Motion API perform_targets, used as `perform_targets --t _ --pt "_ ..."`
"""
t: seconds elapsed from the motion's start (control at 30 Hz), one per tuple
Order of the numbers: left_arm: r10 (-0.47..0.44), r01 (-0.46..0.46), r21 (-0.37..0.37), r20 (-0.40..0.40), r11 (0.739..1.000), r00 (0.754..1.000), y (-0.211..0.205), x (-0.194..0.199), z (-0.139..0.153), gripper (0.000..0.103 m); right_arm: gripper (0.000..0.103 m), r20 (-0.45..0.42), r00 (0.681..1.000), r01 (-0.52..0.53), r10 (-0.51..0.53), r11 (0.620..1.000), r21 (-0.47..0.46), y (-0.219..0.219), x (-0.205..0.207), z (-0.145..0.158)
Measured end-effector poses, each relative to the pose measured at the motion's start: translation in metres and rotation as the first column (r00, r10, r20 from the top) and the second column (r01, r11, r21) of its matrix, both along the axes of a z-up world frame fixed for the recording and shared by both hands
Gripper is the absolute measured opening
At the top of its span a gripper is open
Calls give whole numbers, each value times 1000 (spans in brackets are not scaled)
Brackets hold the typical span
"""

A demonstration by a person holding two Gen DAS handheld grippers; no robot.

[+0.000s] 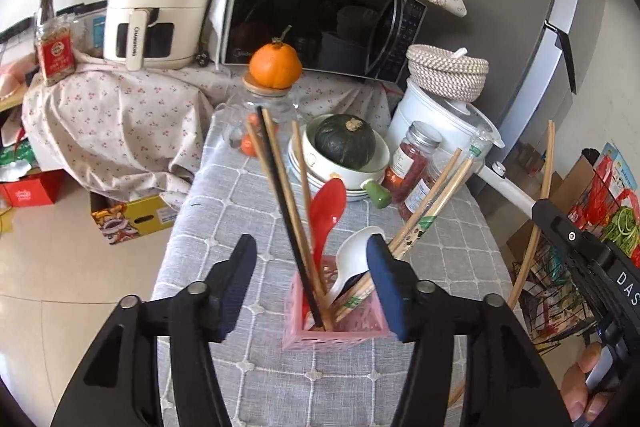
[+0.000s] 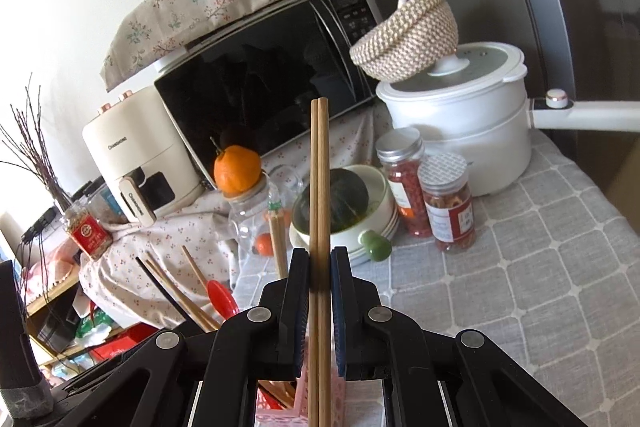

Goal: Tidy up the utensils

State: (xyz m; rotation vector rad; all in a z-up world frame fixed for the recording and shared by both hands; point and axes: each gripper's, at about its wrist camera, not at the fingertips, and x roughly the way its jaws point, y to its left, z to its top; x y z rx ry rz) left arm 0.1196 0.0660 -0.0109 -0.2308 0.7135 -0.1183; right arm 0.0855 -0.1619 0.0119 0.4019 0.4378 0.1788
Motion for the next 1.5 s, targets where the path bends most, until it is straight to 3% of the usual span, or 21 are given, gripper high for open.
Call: perform_targets --t 0.2,0.37,0.73,1.0,1.13,1.27,1.4,1.5 --pt "68 -61 109 -60 992 996 24 -15 3 70 8 112 993 55 -47 996 -65 25 0 15" --pt "61 -39 198 -107 979 992 38 -19 -5 71 8 197 976 107 -87 990 -93 51 9 14" --pt "86 -53 140 -235 989 968 77 -11 -38 71 8 279 952 160 -126 982 -100 95 34 -4" --pt "101 -71 126 -248 990 964 82 -3 -42 71 8 319 937 197 -142 969 -147 118 31 -27" --pt "97 -67 129 -251 989 963 78 -3 -43 71 10 281 951 172 -128 975 -139 116 32 -40" --pt "79 -49 124 -250 991 965 71 -4 -42 71 30 239 965 140 -111 984 -109 104 20 -33" --pt "54 -28 114 -230 993 972 61 -12 -36 72 62 225 970 121 -88 983 -137 87 0 -11" --pt "40 -14 124 -205 992 978 50 -24 -28 81 72 170 982 111 -82 979 -173 70 -11 3"
